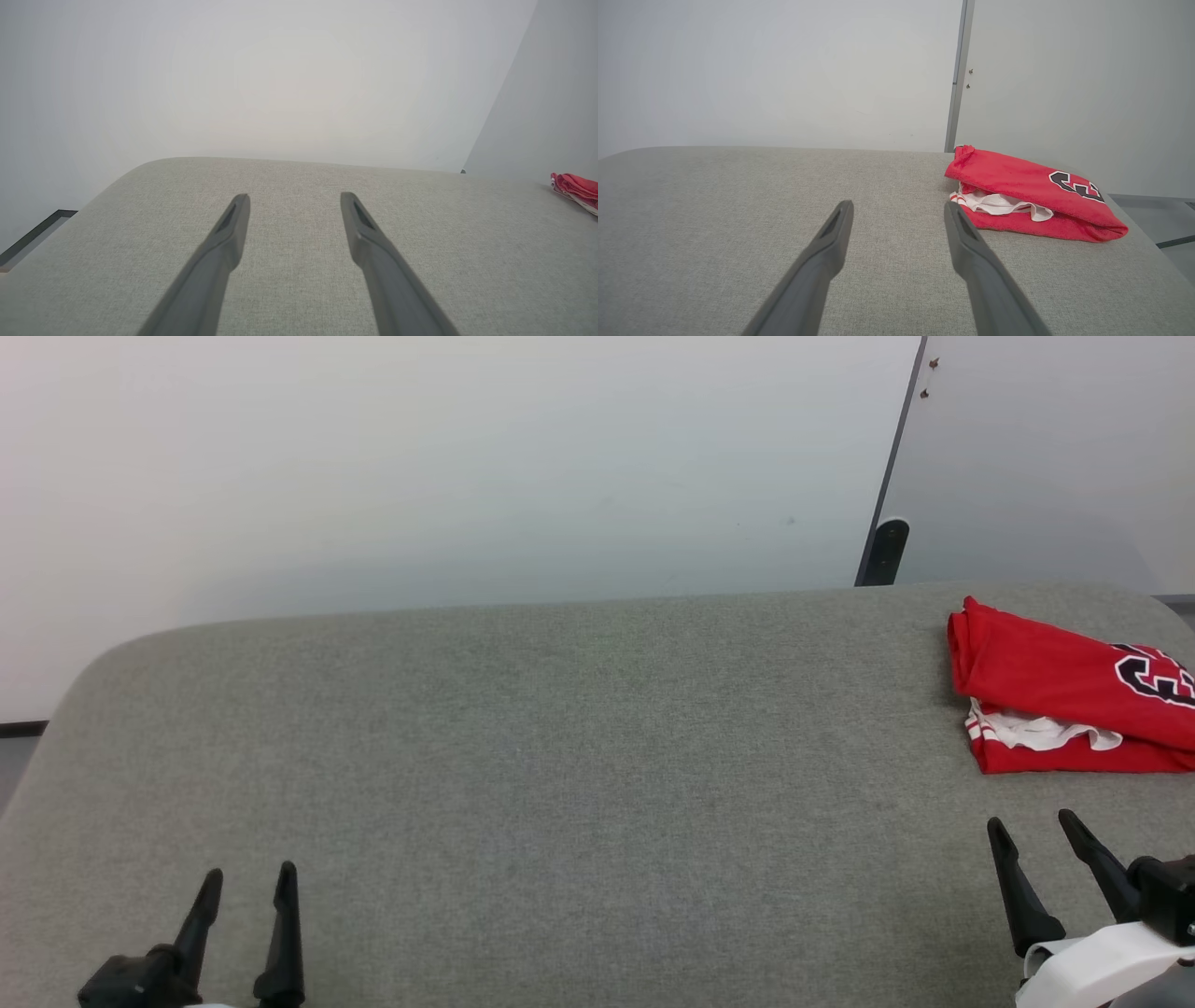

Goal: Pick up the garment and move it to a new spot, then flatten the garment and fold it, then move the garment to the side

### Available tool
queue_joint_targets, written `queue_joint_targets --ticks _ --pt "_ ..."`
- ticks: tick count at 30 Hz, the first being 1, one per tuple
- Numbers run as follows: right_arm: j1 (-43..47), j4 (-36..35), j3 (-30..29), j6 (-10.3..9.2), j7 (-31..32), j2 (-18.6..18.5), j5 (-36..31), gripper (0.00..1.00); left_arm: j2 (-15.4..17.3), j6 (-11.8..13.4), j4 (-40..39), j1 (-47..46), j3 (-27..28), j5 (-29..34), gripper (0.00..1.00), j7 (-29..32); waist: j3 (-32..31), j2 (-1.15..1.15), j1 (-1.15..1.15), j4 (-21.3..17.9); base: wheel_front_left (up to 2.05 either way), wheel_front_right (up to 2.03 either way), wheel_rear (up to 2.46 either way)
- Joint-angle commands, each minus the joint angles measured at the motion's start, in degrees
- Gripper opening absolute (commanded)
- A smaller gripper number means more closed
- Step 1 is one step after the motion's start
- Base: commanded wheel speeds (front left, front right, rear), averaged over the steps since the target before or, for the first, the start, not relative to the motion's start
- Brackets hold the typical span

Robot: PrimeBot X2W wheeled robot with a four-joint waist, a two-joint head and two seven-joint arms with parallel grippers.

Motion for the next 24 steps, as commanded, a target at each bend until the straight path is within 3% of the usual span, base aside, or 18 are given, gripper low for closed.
queue_joint_targets --ticks 1,24 --pt "0.5 -0.5 -0.2 -0.11 0.2 0.2 -0.4 1.0 -0.3 -0.3 -0.1 0.4 0.2 0.6 1.0 0.0 0.0 0.0 0.0 0.0 0.0 0.0 0.0" --pt "1.3 -0.7 -1.2 -0.12 1.5 0.6 -0.9 1.0 -1.5 -0.4 -2.1 0.9 2.3 2.3 1.0 0.0 0.4 0.0 0.0 0.2 0.0 0.0 0.0"
